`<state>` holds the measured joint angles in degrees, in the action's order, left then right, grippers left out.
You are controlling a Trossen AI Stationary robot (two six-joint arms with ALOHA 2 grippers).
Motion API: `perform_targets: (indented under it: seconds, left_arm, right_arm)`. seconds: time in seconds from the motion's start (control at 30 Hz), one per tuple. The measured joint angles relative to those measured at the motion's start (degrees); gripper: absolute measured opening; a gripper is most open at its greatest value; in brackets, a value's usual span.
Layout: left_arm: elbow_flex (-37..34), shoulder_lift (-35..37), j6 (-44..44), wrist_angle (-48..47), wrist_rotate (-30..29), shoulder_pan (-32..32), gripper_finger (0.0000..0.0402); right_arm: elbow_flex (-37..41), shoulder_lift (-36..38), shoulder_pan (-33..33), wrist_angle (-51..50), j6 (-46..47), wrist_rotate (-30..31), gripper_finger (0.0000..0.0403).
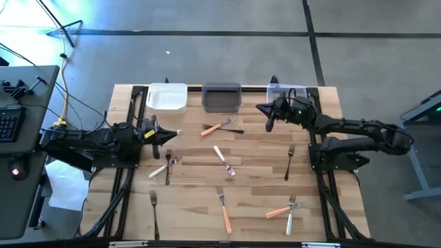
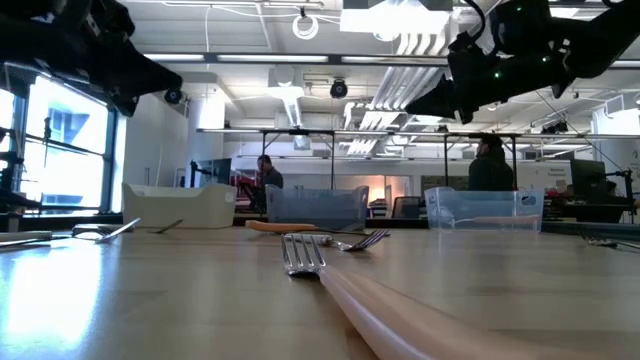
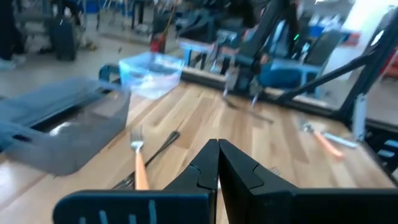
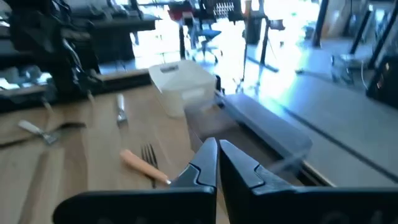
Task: Sort silverware by color (type)
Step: Put the white fork into the white bin
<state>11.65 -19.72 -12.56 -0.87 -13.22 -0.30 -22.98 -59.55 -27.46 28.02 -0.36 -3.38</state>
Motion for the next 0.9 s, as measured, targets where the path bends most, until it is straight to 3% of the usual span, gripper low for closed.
perform_targets:
  seconds: [0.5, 0.67, 0.9]
  left_arm:
    - [19.6, -34.2, -2.9, -15.5, 15.6, 15.1, 0.0]
    - [26.3, -41.4, -1.0, -27.3, 23.2, 19.0, 0.0]
    - [34.1, -47.1, 9.3, -44.6, 24.6, 21.1, 0.0]
  right_arm:
    - [0.3, 0.0, 1.3, 5.5, -4.1, 0.9, 0.0]
    - [0.3, 0.0, 1.3, 5.2, -5.2, 0.9, 0.0]
    - [0.3, 0.0, 1.3, 4.8, -6.8, 0.9, 0.0]
